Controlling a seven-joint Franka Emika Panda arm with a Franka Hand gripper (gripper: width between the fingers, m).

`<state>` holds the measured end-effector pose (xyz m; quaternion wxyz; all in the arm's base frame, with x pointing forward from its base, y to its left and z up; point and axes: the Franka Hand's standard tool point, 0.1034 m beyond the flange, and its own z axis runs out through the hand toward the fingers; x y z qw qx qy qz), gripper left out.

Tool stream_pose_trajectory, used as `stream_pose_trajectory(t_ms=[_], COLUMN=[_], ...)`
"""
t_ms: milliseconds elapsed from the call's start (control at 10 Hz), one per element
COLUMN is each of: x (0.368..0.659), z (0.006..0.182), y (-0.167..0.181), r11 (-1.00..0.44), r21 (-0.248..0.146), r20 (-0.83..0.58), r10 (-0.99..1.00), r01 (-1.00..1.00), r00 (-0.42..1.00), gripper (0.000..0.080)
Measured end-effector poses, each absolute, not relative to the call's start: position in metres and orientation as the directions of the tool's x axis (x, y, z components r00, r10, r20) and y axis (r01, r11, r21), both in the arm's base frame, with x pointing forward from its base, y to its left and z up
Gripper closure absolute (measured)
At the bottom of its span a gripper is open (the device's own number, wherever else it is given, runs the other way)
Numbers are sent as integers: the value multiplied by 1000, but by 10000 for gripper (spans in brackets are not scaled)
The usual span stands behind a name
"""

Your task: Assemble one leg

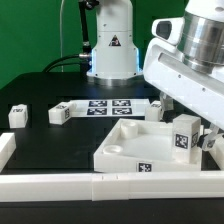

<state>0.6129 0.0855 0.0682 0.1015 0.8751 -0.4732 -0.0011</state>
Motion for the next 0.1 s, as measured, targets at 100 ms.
stream_pose_trajectory(t_ms=[100], x=[613], z=[68], y=[85], r11=[-532], r21=[179], r20=[94], r10=[-828], r01=[-828], r00=[552], gripper=[150])
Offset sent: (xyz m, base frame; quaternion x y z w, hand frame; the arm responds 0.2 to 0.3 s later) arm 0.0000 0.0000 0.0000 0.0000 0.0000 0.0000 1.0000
